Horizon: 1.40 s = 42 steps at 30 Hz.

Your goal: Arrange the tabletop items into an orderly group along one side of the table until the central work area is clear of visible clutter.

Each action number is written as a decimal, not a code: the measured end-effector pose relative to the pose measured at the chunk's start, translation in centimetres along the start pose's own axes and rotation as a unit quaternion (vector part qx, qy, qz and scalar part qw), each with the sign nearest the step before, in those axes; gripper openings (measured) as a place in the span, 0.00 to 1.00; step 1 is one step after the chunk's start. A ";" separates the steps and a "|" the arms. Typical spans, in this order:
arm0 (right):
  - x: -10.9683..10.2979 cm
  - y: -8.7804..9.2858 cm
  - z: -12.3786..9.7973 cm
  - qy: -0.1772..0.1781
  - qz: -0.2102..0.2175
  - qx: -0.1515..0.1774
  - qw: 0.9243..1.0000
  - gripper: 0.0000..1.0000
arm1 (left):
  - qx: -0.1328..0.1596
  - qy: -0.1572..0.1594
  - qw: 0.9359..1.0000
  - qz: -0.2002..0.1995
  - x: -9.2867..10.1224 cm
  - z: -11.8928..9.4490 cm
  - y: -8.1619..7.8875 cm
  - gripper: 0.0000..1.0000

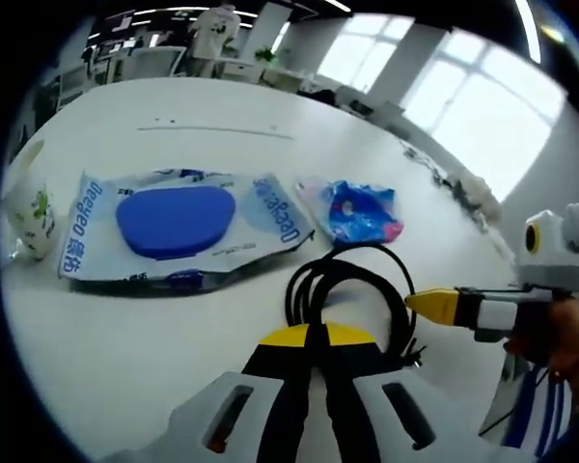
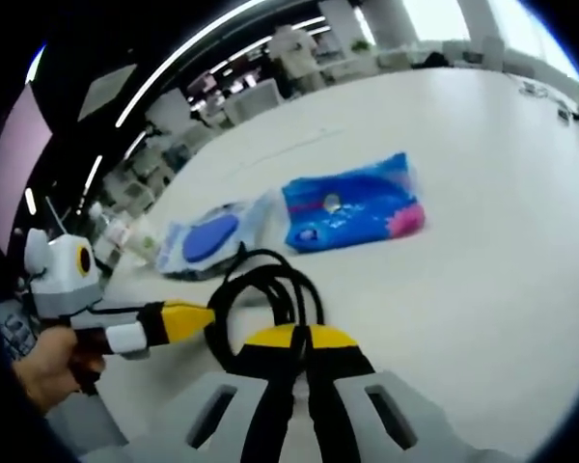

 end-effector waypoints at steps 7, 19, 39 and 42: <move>0.0 0.1 0.1 0.008 0.010 -0.001 1.000 0.00 | 0.002 -0.003 1.000 0.001 0.0 0.2 0.2 0.04; 0.2 0.3 0.1 0.027 0.008 -0.005 1.000 0.04 | -0.001 -0.014 0.999 0.032 -0.2 0.0 0.4 0.19; -1.4 -1.6 -2.5 -0.011 -0.138 0.060 0.988 0.52 | 0.039 0.012 0.997 0.073 -2.4 -4.4 -1.3 0.58; -1.8 -1.9 -3.0 -0.020 -0.158 0.065 0.985 0.61 | 0.044 0.017 0.996 0.081 -3.0 -5.4 -1.6 0.61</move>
Point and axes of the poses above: the point that each gripper's makers call its tool centre point, and the gripper's own axes: z roughly forward along the fingers, x roughly to its right, y roughly out of its underside, the point moved 10 cm from there along -z, roughly backward along the fingers, and after that the axes turned 6 degrees about -x, right-handed, at the moved point
